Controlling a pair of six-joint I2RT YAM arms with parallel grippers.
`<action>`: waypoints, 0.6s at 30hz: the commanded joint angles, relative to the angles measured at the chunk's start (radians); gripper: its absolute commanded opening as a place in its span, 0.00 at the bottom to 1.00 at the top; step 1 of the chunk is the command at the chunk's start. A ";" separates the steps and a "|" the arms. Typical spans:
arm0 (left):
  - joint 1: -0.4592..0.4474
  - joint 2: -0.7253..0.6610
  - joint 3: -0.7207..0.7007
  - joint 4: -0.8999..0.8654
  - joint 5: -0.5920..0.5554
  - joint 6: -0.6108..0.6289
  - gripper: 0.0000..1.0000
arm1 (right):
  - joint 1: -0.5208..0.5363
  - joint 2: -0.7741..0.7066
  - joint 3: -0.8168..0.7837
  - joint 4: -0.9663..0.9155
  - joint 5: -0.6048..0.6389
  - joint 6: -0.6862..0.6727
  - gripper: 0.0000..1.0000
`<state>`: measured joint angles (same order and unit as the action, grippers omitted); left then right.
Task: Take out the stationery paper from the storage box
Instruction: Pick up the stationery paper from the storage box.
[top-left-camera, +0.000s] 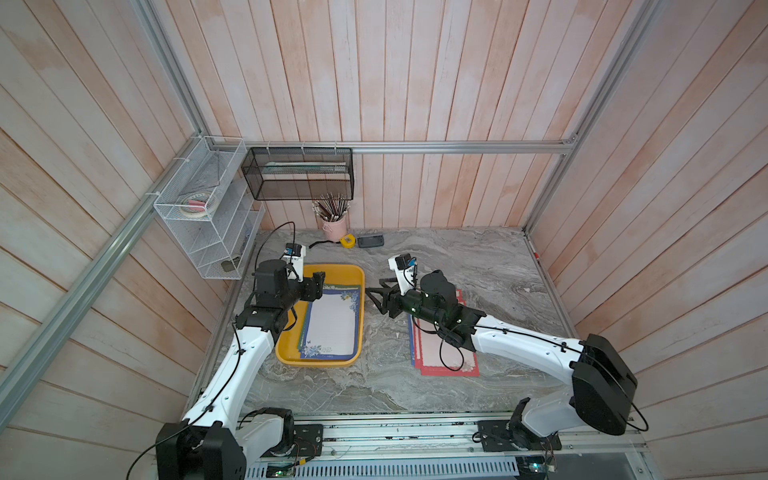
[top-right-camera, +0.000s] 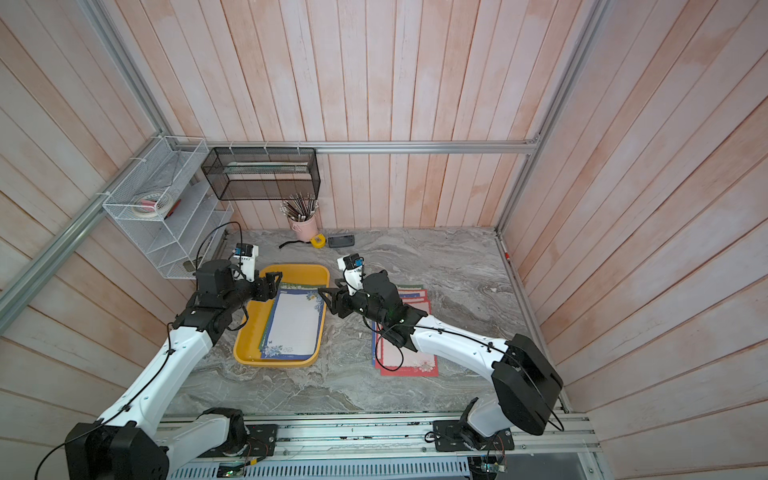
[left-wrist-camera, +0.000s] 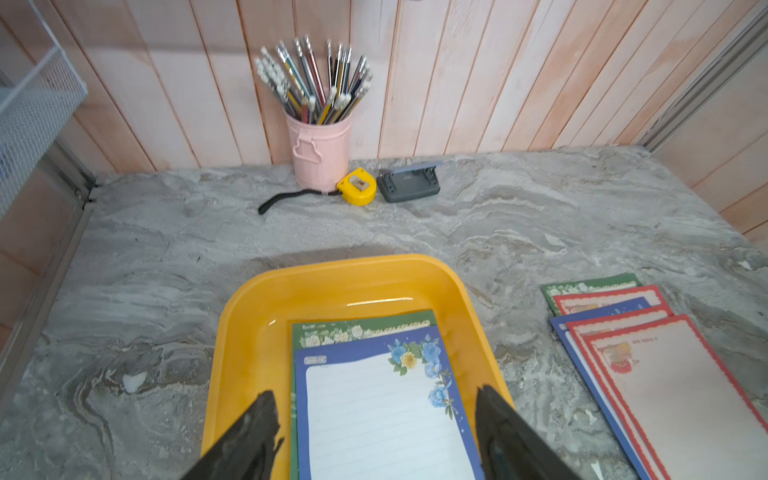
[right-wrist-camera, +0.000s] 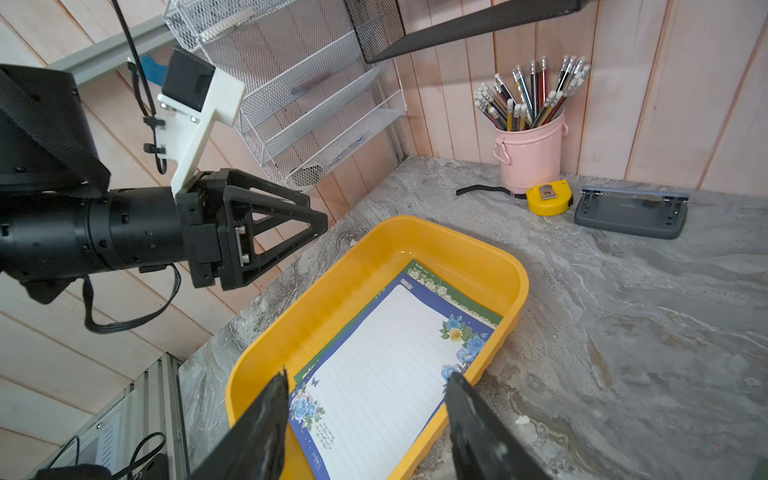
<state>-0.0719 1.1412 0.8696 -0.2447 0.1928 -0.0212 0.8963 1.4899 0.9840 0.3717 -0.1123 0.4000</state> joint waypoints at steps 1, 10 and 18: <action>0.018 0.037 0.037 -0.039 -0.034 -0.023 0.76 | 0.004 0.042 0.061 -0.062 0.009 0.052 0.62; 0.031 0.229 0.086 -0.123 -0.026 -0.077 0.71 | 0.004 0.097 0.120 -0.119 -0.038 0.121 0.62; 0.034 0.324 0.123 -0.180 -0.046 -0.085 0.69 | 0.004 0.101 0.110 -0.125 -0.035 0.143 0.62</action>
<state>-0.0441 1.4624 0.9588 -0.3965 0.1623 -0.0948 0.8963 1.5764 1.0744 0.2668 -0.1360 0.5224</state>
